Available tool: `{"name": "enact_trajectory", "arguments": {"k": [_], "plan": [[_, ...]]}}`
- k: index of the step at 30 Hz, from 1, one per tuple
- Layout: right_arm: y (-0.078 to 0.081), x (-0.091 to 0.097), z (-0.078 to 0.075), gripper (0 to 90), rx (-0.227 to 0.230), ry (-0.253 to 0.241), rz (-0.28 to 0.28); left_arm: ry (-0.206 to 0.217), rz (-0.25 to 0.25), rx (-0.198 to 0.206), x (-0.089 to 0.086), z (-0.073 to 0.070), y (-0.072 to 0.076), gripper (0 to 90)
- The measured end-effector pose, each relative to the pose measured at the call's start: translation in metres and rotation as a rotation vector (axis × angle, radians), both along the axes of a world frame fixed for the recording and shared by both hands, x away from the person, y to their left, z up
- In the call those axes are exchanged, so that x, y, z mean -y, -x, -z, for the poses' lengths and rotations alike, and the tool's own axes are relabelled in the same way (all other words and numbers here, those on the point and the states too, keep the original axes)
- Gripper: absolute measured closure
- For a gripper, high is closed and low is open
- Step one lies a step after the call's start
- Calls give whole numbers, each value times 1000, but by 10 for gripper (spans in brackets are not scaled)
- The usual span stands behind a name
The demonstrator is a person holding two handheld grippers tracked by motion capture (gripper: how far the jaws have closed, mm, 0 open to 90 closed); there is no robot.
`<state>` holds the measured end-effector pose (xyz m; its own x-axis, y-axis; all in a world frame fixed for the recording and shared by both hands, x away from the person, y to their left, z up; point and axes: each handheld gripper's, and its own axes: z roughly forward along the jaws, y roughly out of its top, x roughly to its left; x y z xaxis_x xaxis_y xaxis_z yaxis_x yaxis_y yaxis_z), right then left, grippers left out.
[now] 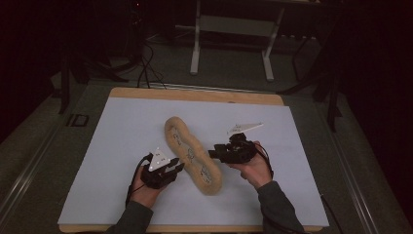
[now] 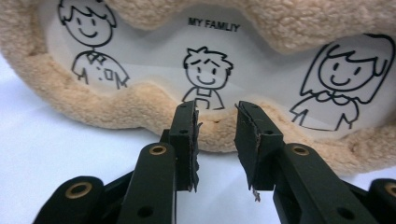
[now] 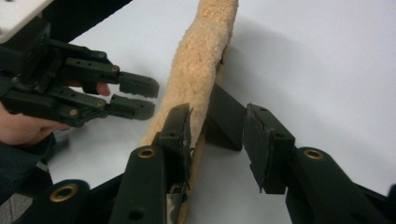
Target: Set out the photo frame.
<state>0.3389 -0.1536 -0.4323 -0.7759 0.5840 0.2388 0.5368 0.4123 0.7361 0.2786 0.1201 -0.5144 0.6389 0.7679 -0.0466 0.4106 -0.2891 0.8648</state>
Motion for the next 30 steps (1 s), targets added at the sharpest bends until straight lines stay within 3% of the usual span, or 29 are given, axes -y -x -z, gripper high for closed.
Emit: {"name": "enact_trajectory", "arguments": {"k": [8, 17, 24, 30], "plan": [[6, -1, -6, 510, 3, -14, -11, 6, -27, -11, -4, 0, -2, 678], [15, -11, -1, 428, -17, 7, -37, 9, -51, -18, -9, 0, -4, 677], [21, -20, 7, 404, -10, 54, -56, 11, -60, -22, -11, 0, -5, 678], [23, -27, 16, 441, -4, 103, -62, 13, -68, -22, -12, 1, -6, 683]]}}
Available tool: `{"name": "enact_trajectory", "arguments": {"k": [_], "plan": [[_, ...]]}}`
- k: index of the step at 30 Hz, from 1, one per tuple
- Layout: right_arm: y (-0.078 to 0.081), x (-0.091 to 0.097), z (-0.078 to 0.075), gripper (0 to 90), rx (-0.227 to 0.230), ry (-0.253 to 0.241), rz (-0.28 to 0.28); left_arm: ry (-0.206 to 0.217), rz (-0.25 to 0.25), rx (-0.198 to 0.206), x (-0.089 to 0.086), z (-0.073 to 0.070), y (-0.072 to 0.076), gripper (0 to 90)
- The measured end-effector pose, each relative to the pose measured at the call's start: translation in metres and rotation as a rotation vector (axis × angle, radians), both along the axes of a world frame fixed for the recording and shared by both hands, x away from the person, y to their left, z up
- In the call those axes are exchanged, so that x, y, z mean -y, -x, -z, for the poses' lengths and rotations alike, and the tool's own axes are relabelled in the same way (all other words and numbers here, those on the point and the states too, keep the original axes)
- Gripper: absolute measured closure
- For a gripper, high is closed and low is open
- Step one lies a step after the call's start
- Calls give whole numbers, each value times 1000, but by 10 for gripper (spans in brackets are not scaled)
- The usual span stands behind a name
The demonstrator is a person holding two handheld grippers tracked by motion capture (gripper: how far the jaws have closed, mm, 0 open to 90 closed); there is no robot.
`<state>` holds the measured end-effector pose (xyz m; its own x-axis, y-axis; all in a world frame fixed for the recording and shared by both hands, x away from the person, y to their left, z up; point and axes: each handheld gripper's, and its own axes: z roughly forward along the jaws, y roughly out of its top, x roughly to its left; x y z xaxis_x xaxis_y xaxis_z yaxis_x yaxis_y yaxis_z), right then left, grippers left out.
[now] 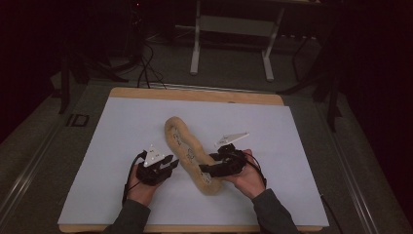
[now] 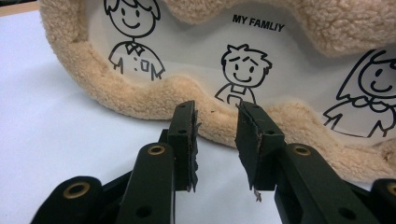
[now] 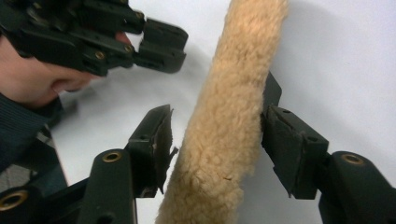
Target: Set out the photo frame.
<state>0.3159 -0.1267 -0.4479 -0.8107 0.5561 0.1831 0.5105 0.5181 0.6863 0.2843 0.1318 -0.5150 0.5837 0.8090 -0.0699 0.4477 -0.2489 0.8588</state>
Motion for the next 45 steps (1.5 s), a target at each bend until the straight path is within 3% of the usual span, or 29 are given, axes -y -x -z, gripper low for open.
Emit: {"name": "enact_trajectory", "arguments": {"k": [2, 7, 21, 28, 31, 35, 45], "plan": [[1, -2, 3, 522, 2, 21, -8, -1, -3, -2, -1, 0, 0, 691], [2, -5, 5, 571, 21, 40, -22, 6, -11, -4, -2, 0, -1, 698], [-3, 0, 5, 605, 35, 45, -64, 28, -46, 6, -13, -4, -3, 697], [-8, 4, 5, 617, 23, 36, -94, 4, -124, 60, -24, -12, -3, 667], [-10, 5, 5, 620, 24, 39, -108, -39, -153, 67, -27, -13, -6, 644], [-12, 6, 4, 621, 21, 41, -120, -47, -176, 69, -31, -14, -9, 615], [-21, 10, 3, 622, 17, 40, -170, -14, -185, 36, -48, -16, -25, 542]]}}
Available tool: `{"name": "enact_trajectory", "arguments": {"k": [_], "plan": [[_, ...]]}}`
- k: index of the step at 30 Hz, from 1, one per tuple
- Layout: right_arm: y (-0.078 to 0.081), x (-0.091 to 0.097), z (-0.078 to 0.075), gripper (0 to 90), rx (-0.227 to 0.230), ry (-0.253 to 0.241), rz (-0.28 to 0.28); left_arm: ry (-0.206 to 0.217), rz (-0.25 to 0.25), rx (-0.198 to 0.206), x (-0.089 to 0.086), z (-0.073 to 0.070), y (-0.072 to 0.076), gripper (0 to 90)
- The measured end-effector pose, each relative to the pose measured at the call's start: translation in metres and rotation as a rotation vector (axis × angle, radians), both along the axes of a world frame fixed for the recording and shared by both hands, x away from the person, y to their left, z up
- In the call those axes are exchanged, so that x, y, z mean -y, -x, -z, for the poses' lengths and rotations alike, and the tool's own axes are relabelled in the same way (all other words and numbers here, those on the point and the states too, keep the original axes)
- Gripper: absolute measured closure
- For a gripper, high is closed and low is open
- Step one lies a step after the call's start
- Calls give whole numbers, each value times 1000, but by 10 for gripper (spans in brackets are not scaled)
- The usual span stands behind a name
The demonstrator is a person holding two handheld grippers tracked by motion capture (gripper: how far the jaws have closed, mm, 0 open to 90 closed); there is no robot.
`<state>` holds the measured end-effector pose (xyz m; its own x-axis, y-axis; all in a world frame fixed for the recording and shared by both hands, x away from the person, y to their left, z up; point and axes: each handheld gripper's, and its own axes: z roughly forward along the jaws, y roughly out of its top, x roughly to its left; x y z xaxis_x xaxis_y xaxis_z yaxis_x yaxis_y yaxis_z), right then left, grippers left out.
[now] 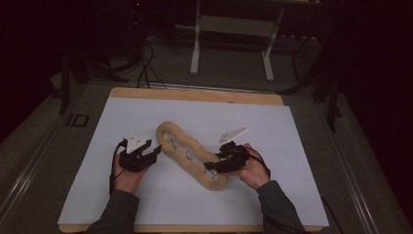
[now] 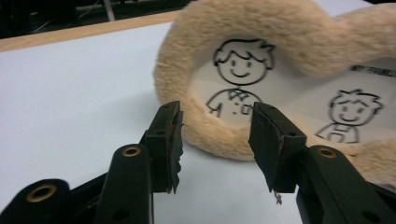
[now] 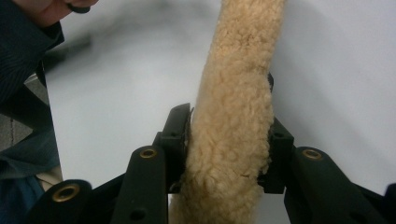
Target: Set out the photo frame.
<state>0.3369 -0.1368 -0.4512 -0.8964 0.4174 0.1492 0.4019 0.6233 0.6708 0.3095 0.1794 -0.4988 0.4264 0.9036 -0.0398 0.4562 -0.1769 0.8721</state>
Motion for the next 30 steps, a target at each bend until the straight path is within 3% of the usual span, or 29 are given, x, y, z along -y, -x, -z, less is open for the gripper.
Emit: {"name": "enact_trajectory", "arguments": {"k": [9, 14, 16, 19, 23, 26, 30], "plan": [[-5, 2, -1, 623, -2, 6, -25, -21, 23, -14, -3, 0, -21, 590], [-7, 2, -1, 623, 2, 12, -37, -24, -1, -15, -2, -2, -32, 548], [-7, 3, -1, 623, 1, 10, -39, -11, 13, -20, -2, -2, -36, 532], [-7, 3, -1, 622, 3, 14, -43, -35, -2, -27, 0, -1, -41, 512], [-7, 2, -1, 621, 7, 16, -48, -21, 27, -42, 3, 1, -48, 515], [-7, 2, -1, 621, 7, 18, -48, -31, 28, -52, 5, 1, -52, 537], [-7, 3, -1, 619, 3, 15, -47, -59, -7, -63, 4, 1, -56, 683]]}}
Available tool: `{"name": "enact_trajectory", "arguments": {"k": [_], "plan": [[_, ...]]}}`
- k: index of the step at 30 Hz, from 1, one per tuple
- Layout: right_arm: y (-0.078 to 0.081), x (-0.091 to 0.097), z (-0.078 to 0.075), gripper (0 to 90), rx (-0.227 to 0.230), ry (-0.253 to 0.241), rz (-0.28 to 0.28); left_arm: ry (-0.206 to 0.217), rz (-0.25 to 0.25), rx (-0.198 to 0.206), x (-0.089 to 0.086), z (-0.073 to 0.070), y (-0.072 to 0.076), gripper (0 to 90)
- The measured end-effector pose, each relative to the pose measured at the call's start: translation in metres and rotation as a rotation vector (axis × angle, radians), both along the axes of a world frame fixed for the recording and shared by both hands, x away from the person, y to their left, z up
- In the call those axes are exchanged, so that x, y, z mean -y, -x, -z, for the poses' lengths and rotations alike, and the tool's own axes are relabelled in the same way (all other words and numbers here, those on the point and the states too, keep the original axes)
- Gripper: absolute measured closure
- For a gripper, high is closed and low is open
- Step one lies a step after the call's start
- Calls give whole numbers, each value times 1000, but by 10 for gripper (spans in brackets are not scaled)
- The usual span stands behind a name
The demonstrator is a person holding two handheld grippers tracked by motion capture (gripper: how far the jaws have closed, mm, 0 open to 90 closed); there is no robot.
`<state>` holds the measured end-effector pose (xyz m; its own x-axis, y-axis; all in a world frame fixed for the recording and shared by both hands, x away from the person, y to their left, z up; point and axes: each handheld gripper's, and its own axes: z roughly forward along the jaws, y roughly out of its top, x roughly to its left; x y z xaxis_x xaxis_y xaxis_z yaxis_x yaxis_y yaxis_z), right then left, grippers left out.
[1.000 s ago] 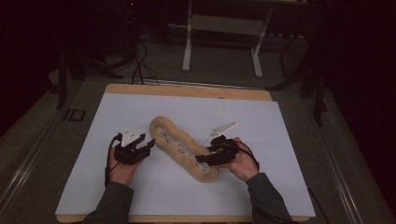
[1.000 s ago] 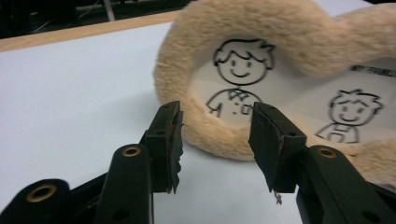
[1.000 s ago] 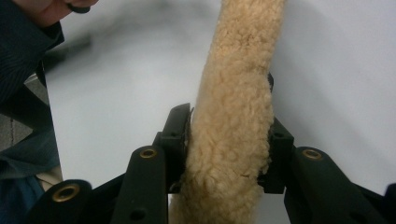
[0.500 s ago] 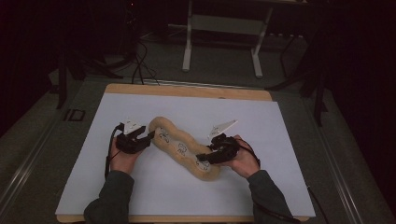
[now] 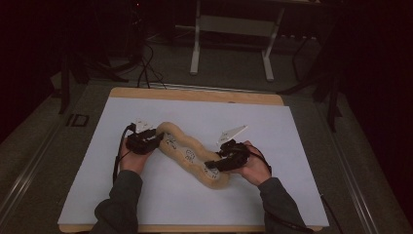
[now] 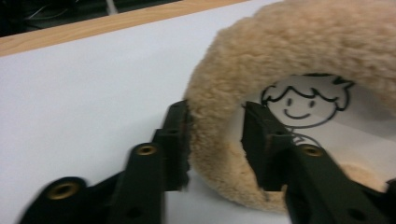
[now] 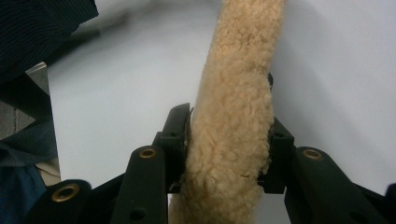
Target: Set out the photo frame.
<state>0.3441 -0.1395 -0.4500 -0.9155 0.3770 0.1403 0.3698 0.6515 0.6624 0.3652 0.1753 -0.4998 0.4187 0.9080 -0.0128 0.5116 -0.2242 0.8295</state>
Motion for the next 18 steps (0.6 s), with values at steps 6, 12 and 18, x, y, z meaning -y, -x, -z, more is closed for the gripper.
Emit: {"name": "enact_trajectory", "arguments": {"k": [6, 12, 18], "plan": [[1, 0, 0, 615, 3, -1, 1, -33, 8, 7, 0, 0, 1, 742], [2, 0, 1, 614, 3, -6, 2, -1, 3, -6, 3, 1, -4, 590], [2, 0, 1, 609, 8, -5, 2, -2, -10, -23, 4, 2, -10, 690]]}}
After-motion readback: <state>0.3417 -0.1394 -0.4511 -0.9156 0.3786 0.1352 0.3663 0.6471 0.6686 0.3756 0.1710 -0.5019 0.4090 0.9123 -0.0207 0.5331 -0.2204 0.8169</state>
